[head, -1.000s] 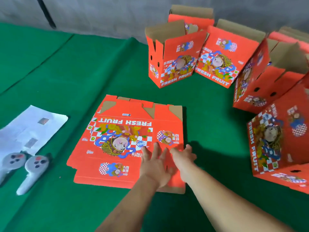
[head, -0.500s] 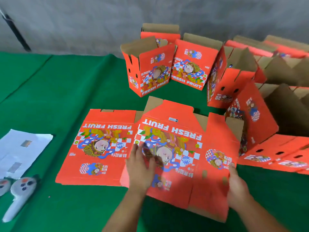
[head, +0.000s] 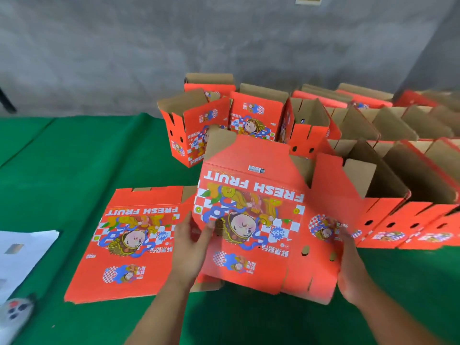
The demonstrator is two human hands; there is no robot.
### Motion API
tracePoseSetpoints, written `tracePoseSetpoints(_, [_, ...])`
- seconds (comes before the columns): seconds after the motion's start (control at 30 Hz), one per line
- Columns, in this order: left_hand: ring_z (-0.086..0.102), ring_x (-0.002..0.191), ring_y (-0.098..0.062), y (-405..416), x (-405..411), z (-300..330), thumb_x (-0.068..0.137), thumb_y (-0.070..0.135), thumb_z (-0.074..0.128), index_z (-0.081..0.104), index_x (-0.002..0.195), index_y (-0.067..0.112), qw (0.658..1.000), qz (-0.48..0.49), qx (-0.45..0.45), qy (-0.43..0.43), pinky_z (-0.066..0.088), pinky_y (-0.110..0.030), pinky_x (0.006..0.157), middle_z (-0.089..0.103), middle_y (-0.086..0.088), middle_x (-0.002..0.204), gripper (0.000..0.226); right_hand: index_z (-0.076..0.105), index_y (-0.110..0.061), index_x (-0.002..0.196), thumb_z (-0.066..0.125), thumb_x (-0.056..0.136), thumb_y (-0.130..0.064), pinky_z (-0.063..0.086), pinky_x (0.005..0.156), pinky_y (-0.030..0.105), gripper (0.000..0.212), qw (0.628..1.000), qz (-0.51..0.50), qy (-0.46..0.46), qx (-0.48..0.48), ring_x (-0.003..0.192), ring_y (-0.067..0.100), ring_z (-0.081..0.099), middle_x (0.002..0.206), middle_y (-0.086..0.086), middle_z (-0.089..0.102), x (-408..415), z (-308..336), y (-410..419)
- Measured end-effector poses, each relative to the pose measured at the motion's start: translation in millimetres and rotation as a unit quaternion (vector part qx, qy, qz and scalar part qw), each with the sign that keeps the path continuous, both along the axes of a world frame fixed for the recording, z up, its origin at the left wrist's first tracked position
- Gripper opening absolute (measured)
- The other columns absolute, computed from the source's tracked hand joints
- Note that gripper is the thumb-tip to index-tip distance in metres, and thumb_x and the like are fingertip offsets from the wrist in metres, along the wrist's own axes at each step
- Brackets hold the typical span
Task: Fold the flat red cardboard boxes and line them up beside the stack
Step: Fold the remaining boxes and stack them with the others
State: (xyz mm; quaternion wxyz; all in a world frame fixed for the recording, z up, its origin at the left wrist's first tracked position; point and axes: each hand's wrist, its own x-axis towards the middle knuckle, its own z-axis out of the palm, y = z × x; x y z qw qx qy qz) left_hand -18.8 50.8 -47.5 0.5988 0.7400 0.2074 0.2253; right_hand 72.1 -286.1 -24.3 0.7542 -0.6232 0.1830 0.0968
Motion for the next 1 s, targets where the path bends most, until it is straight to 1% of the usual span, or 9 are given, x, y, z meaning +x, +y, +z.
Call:
tracePoseSetpoints(0.1, [0.061,0.099,-0.017,-21,-4,5,0.077,0.075,0.073,0.066,0.117,0.045,0.999,-0.026,-0.035,0.003,0.052,-0.041,0.088,0.066,0.006,0.103,0.05,0.071,-0.026,0.102,0.051,0.1,-0.061,0.053,0.096,0.046,0.041,0.995,0.052,-0.02,0.088,0.106,0.023,0.07,0.111,0.007,0.074,0,1,-2])
tracePoseSetpoints(0.17, [0.057,0.122,-0.005,-45,-7,7,0.072,0.086,0.069,0.058,0.129,0.057,0.993,-0.112,-0.029,0.023,0.048,-0.039,0.108,0.063,0.012,0.126,0.065,0.07,-0.015,0.13,0.048,0.105,-0.045,0.051,0.104,0.045,0.045,0.978,0.089,0.015,0.19,0.122,0.028,0.065,0.131,0.013,0.069,2,-4,0])
tracePoseSetpoints(0.27, [0.008,0.154,0.004,-81,-8,9,0.068,0.099,0.052,0.022,0.157,0.052,0.988,-0.144,0.01,0.049,0.011,-0.028,0.126,0.021,0.016,0.165,0.106,0.073,-0.02,0.128,0.034,0.099,-0.07,0.055,0.096,0.054,0.069,0.964,0.157,0.033,0.21,0.123,0.036,0.064,0.135,0.012,0.067,-3,1,23])
tracePoseSetpoints(0.4, [-0.033,0.141,0.018,-87,-5,17,0.061,0.108,0.041,-0.007,0.163,0.046,0.981,-0.171,-0.022,0.094,-0.008,-0.034,0.128,-0.025,0.022,0.169,0.129,0.069,-0.022,0.133,0.035,0.097,-0.073,0.059,0.087,0.047,0.071,0.964,0.169,-0.041,0.2,0.124,0.036,0.064,0.14,0.012,0.064,-10,28,42])
tracePoseSetpoints(0.5, [-0.021,0.153,0.009,-99,-3,33,0.074,0.095,0.055,-0.011,0.162,0.048,0.958,-0.28,-0.044,0.041,0.001,-0.046,0.133,-0.023,0.026,0.169,0.119,0.067,-0.005,0.119,0.062,0.079,-0.07,0.054,0.094,0.06,0.076,0.989,0.07,-0.114,0.068,0.103,0.036,0.068,0.124,0.028,0.066,-15,37,54])
tracePoseSetpoints(0.6, [0.013,0.162,-0.017,-123,2,47,0.088,0.058,0.077,-0.006,0.167,0.034,0.943,-0.327,-0.056,-0.041,0.019,-0.049,0.131,0.009,0.004,0.176,0.117,0.061,-0.02,0.125,0.057,0.084,-0.056,0.046,0.109,0.047,0.054,0.967,-0.015,-0.239,-0.087,0.118,0.021,0.063,0.126,0.004,0.066,-30,36,70])
tracePoseSetpoints(0.7, [0.028,0.158,-0.032,-124,7,42,0.103,0.045,0.065,0.013,0.167,0.036,0.955,-0.279,-0.076,-0.06,0.023,-0.061,0.127,0.034,0.003,0.169,0.083,0.047,-0.033,0.142,0.058,0.091,-0.044,0.039,0.111,0.026,0.054,0.947,-0.01,-0.302,-0.111,0.137,0.009,0.049,0.144,-0.011,0.053,-47,11,76])
tracePoseSetpoints(0.9, [0.044,0.149,-0.012,-63,5,0,0.102,0.058,0.056,0.041,0.152,0.055,0.961,-0.247,-0.121,-0.011,0.031,-0.052,0.126,0.051,0.014,0.157,0.052,0.054,-0.028,0.128,0.059,0.099,-0.024,0.045,0.092,0.012,0.029,0.957,0.086,-0.254,-0.109,0.113,0.008,0.064,0.123,0.001,0.067,-89,-38,75])
tracePoseSetpoints(1.0, [0.032,0.154,-0.009,-57,-2,-8,0.097,0.063,0.052,0.031,0.144,0.073,0.982,-0.177,-0.062,0.023,0.028,-0.046,0.126,0.038,0.031,0.157,0.052,0.056,-0.033,0.122,0.058,0.103,-0.012,0.05,0.084,0.013,0.028,0.961,0.108,-0.224,-0.118,0.102,0.023,0.07,0.118,0.004,0.068,-95,-45,76])
